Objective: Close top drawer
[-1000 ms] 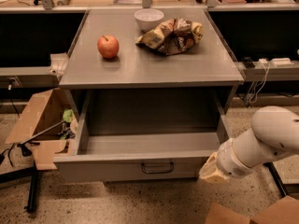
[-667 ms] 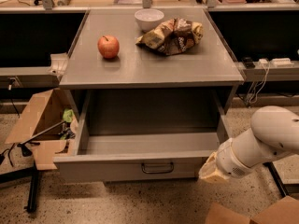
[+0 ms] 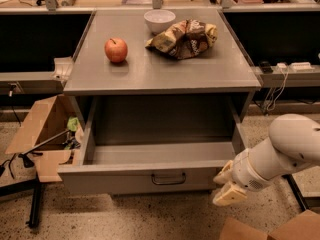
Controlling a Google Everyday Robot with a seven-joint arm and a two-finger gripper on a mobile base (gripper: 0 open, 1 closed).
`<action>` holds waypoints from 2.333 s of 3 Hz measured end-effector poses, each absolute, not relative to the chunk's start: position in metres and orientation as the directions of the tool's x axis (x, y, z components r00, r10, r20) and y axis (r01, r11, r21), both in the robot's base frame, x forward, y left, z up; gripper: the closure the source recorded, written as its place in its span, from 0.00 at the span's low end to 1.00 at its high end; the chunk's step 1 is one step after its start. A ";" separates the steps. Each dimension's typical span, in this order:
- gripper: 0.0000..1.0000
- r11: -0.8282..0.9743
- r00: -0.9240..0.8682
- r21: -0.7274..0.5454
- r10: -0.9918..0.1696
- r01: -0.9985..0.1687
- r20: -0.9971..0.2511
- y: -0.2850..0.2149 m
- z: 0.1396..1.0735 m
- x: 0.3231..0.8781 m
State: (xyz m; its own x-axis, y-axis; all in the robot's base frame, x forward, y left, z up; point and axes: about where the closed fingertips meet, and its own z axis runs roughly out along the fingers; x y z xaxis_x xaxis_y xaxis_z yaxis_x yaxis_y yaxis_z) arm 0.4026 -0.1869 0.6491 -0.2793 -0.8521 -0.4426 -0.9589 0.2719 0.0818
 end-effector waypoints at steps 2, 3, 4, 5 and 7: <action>0.00 0.272 -0.279 0.082 -0.852 -0.959 -0.443 -0.187 0.649 0.403; 0.27 0.220 -0.213 0.042 -0.855 -0.975 -0.473 -0.181 0.649 0.416; 0.50 0.144 -0.113 -0.025 -0.863 -0.989 -0.493 -0.169 0.656 0.446; 0.81 0.127 -0.038 -0.139 -0.856 -0.982 -0.516 -0.166 0.662 0.499; 0.98 0.225 -0.074 -0.211 -0.831 -0.951 -0.551 -0.178 0.661 0.538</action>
Offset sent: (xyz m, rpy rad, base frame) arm 0.0000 0.0000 0.0000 0.0000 0.0000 0.0000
